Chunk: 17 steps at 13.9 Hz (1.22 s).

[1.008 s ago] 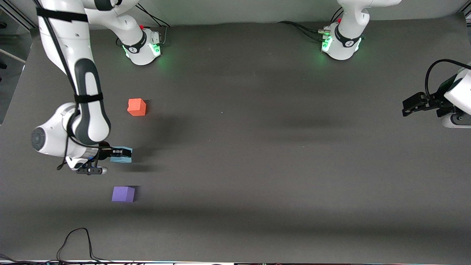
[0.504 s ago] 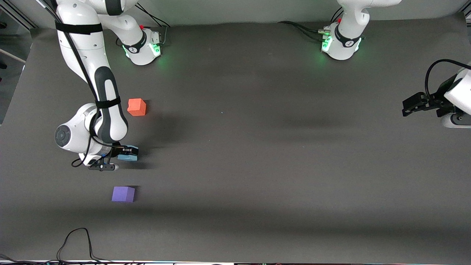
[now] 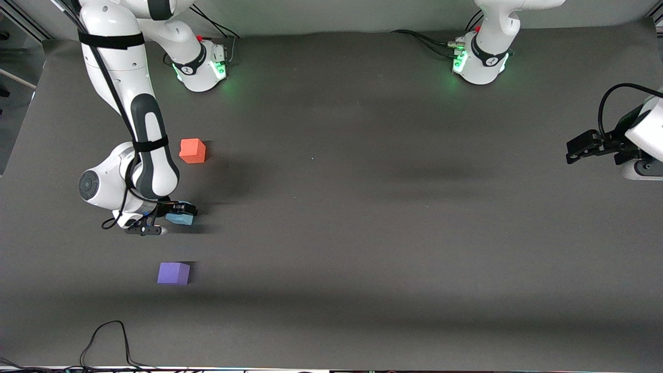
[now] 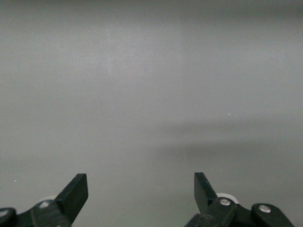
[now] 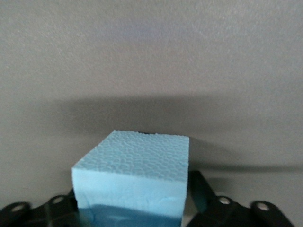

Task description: Place blue block between orange and purple blocks

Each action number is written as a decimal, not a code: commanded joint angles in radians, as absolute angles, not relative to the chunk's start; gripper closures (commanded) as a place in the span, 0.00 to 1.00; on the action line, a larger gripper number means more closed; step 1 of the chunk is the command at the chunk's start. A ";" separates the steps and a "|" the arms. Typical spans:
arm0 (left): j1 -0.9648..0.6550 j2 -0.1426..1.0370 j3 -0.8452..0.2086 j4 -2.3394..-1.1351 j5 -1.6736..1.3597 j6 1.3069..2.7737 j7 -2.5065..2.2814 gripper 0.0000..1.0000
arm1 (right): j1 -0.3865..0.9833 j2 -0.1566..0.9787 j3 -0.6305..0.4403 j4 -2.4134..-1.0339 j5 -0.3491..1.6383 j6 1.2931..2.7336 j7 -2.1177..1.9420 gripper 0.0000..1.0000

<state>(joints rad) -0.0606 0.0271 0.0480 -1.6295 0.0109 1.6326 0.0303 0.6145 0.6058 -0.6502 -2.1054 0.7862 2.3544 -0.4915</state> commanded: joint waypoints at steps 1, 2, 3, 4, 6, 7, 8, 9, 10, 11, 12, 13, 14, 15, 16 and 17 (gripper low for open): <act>-0.077 0.012 0.060 -1.641 -0.003 1.644 0.017 0.00 | 0.627 0.568 -0.657 -2.132 0.816 2.365 -0.517 0.00; -0.077 0.012 0.060 -1.641 -0.006 1.646 0.017 0.00 | 0.627 0.551 -0.660 -2.129 0.812 2.359 -0.514 0.00; -0.075 0.012 0.060 -1.641 -0.006 1.647 0.017 0.00 | 0.627 0.532 -0.663 -2.125 0.802 2.327 -0.512 0.00; -0.075 0.012 0.060 -1.641 -0.008 1.647 0.017 0.00 | 0.627 0.523 -0.672 -2.109 0.789 2.289 -0.509 0.00; -0.075 0.012 0.061 -1.641 -0.008 1.647 0.017 0.00 | 0.629 0.483 -0.704 -2.065 0.685 2.214 -0.448 0.00; -0.075 0.014 0.060 -1.641 -0.008 1.647 0.017 0.00 | 0.627 0.450 -0.707 -2.045 0.623 2.174 -0.413 0.00; -0.075 0.012 0.061 -1.641 -0.008 1.647 0.017 0.00 | 0.627 0.407 -0.715 -2.027 0.564 2.136 -0.384 0.00; -0.075 0.012 0.061 -1.641 -0.008 1.647 0.017 0.00 | 0.627 0.364 -0.725 -2.005 0.508 2.096 -0.349 0.00; -0.075 0.012 0.061 -1.641 -0.008 1.647 0.017 0.00 | 0.627 0.326 -0.727 -1.982 0.453 2.044 -0.321 0.00; -0.075 0.012 0.061 -1.641 -0.008 1.649 0.017 0.00 | 0.626 0.290 -0.727 -1.950 0.398 1.989 -0.295 0.00; -0.075 0.012 0.061 -1.641 -0.008 1.649 0.011 0.00 | 0.627 0.261 -0.727 -1.915 0.350 1.933 -0.269 0.00; -0.075 0.012 0.060 -1.641 -0.008 1.649 0.006 0.00 | 0.627 0.235 -0.727 -1.876 0.303 1.883 -0.252 0.00; -0.075 0.012 0.060 -1.640 -0.008 1.649 0.006 0.00 | 0.629 0.215 -0.724 -1.837 0.254 1.840 -0.241 0.00; -0.075 0.012 0.060 -1.640 -0.008 1.649 0.006 0.00 | 0.629 0.201 -0.723 -1.788 0.214 1.788 -0.235 0.00; -0.075 0.012 0.060 -1.641 -0.008 1.649 0.006 0.00 | 0.629 0.184 -0.721 -1.745 0.197 1.734 -0.235 0.00; -0.075 0.012 0.060 -1.641 -0.008 1.649 0.006 0.00 | 0.629 0.166 -0.721 -1.715 0.193 1.702 -0.236 0.00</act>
